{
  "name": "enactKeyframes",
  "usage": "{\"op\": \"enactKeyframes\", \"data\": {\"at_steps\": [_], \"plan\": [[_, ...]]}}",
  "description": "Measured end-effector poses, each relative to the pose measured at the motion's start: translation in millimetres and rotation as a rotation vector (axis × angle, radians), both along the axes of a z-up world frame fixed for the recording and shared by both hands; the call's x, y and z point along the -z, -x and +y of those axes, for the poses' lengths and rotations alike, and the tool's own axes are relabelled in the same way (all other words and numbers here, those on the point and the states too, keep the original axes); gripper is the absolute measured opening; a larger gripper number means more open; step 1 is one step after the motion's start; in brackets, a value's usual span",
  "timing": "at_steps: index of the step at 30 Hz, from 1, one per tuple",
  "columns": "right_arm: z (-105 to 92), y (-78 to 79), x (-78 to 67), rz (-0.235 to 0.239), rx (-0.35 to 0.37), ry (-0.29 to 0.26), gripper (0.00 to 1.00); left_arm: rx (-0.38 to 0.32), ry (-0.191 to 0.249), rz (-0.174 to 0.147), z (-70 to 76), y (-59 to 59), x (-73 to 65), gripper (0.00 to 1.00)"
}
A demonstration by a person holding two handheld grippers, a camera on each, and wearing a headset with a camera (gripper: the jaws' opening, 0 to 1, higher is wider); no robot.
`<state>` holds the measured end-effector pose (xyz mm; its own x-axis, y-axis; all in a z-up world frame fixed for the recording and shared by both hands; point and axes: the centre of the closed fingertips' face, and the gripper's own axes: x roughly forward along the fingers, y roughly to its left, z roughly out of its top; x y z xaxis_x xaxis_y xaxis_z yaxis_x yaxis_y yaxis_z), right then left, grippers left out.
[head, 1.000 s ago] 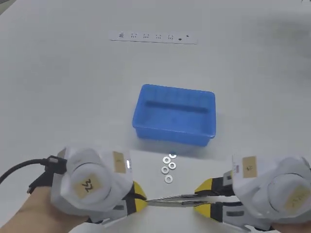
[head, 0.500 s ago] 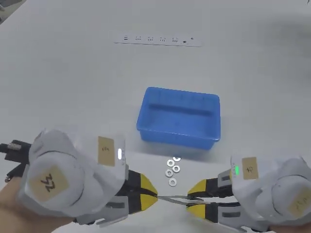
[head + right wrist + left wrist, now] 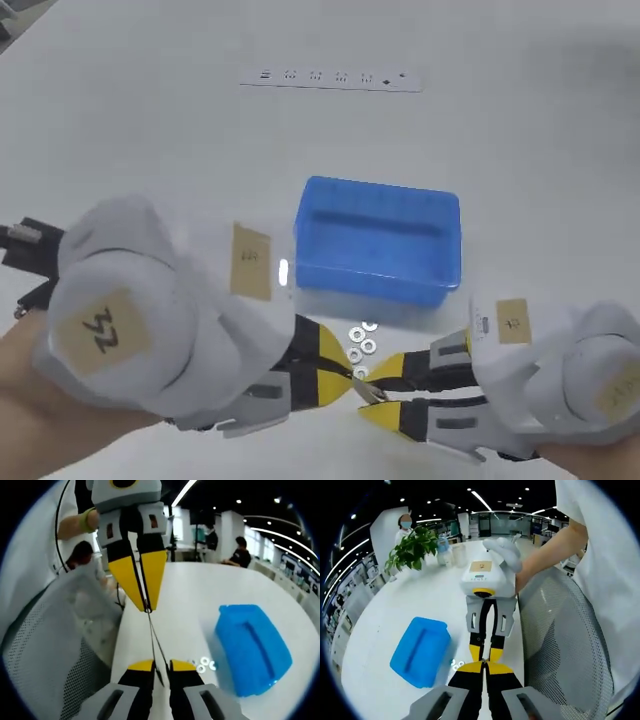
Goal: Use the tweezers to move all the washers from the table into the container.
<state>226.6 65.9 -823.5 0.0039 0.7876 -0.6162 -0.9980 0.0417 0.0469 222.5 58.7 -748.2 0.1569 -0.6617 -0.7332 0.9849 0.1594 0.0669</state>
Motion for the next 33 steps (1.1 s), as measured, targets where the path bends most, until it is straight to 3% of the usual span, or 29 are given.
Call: {"op": "enactKeyframes", "data": {"at_steps": [8,16,22,27,33], "plan": [[11.2,-13.7,-8.4,0.008,0.056,-0.062,0.08,0.005,-0.006,-0.02,-0.8,-12.5,-10.1,0.0],[13.4,-19.8,-3.8,0.031,0.08,-0.069,0.08,-0.005,-0.025,-0.007,2.9,-23.8,-4.3,0.0],[15.2,-23.8,-3.6,0.043,0.091,-0.079,0.08,0.014,-0.033,-0.004,0.6,-25.6,-3.0,0.0],[15.8,-24.0,-3.2,0.07,0.093,-0.08,0.08,0.01,-0.028,0.028,0.8,-29.0,0.1,0.0],[13.0,-20.8,-2.2,0.085,0.078,-0.058,0.07,0.015,-0.012,0.093,-4.1,-26.4,1.3,0.0]]}}
